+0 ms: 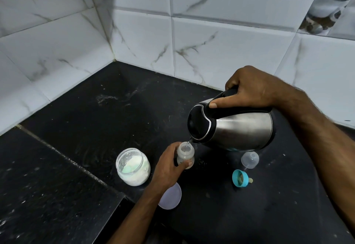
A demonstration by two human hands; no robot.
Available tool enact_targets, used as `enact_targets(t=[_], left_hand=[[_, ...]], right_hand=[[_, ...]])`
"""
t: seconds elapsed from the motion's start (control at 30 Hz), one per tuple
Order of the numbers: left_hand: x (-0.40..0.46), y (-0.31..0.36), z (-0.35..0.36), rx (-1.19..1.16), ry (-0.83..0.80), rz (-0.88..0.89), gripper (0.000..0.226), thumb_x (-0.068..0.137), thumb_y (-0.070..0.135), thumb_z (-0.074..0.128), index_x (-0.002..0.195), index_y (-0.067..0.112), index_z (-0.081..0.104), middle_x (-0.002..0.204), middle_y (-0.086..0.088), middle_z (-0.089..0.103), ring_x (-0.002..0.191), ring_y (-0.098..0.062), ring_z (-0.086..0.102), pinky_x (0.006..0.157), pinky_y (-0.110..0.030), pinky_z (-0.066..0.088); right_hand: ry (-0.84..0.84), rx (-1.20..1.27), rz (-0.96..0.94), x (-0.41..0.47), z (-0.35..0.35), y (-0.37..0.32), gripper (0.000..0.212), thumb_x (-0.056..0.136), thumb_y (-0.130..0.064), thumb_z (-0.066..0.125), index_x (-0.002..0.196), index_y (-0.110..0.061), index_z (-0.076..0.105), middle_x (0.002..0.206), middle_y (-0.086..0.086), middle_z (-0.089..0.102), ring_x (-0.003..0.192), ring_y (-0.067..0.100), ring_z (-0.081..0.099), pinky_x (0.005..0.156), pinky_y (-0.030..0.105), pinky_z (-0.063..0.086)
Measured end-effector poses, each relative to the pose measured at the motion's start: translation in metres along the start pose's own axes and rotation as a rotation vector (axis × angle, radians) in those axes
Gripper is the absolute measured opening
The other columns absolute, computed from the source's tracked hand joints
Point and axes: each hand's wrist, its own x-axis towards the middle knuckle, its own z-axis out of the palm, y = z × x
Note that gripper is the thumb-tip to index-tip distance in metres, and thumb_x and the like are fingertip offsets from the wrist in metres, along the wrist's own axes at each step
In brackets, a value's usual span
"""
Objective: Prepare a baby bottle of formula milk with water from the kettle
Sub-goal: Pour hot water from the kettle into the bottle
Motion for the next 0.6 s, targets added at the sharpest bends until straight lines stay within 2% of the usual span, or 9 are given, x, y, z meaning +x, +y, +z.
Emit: enact_targets(t=[0.33, 0.6], left_hand=[[-0.0003, -0.0014, 0.0005, -0.003, 0.006, 0.004, 0.054, 0.08, 0.031, 0.079, 0.128, 0.032, 0.054, 0.122, 0.014, 0.063, 0.115, -0.002, 0.058, 0.098, -0.026, 0.049], [-0.0001, 0.0001, 0.0007, 0.003, 0.006, -0.004, 0.053, 0.081, 0.029, 0.08, 0.128, 0.031, 0.054, 0.122, 0.015, 0.062, 0.114, 0.002, 0.057, 0.095, -0.019, 0.046]], right_hand=[[-0.003, -0.003, 0.005, -0.0003, 0.0001, -0.0022, 0.086, 0.052, -0.092, 0.052, 0.055, -0.006, 0.057, 0.046, 0.002, 0.041, 0.046, 0.013, 0.037, 0.049, 0.031, 0.032], [0.004, -0.01, 0.011, -0.0007, 0.0003, -0.0017, 0.085, 0.053, -0.091, 0.053, 0.054, -0.006, 0.055, 0.046, 0.003, 0.04, 0.046, 0.013, 0.036, 0.05, 0.031, 0.031]])
